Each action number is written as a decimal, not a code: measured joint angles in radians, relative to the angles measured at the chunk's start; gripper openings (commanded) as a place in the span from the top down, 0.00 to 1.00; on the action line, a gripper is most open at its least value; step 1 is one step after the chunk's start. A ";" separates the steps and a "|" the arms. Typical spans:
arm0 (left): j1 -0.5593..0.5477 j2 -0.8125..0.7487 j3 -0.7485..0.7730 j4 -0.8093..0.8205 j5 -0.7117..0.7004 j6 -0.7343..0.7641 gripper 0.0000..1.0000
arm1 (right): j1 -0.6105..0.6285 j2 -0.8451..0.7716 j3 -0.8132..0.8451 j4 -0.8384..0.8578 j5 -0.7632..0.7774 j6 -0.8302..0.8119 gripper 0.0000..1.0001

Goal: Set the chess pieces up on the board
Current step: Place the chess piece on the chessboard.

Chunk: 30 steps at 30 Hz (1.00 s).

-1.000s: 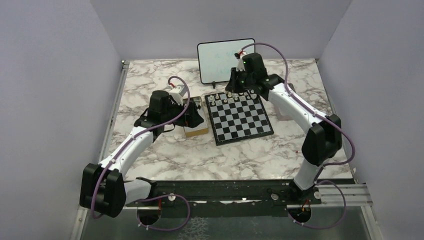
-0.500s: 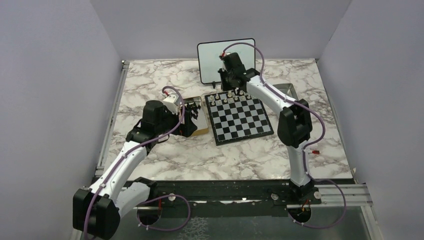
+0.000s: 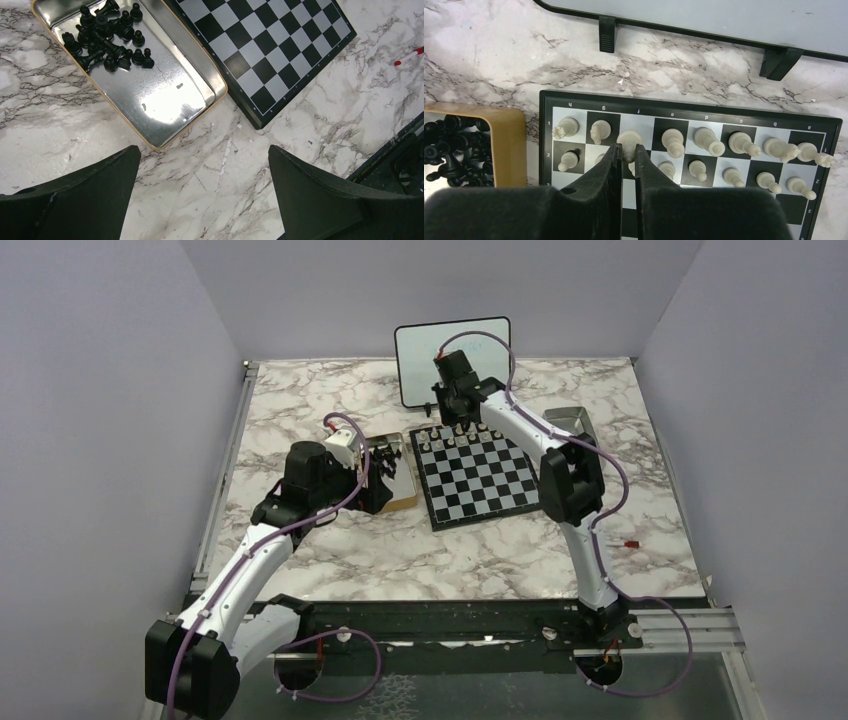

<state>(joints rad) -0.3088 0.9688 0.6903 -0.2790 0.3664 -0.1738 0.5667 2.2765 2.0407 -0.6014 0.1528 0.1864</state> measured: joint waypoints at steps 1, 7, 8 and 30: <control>-0.001 0.000 0.000 0.000 0.000 0.000 0.01 | 0.000 0.005 0.002 0.000 0.000 0.001 0.86; -0.002 0.000 0.000 0.000 0.000 0.000 0.01 | 0.000 0.029 0.004 -0.008 0.000 0.004 0.85; -0.003 0.000 0.000 0.000 0.000 0.000 0.01 | 0.000 0.035 0.011 -0.015 0.001 0.004 0.85; -0.008 0.000 0.000 0.000 0.000 0.002 0.01 | 0.000 0.132 0.121 -0.092 0.010 0.004 0.72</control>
<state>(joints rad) -0.3164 0.9688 0.6903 -0.2794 0.3668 -0.1715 0.5667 2.4081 2.1616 -0.6937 0.1623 0.1902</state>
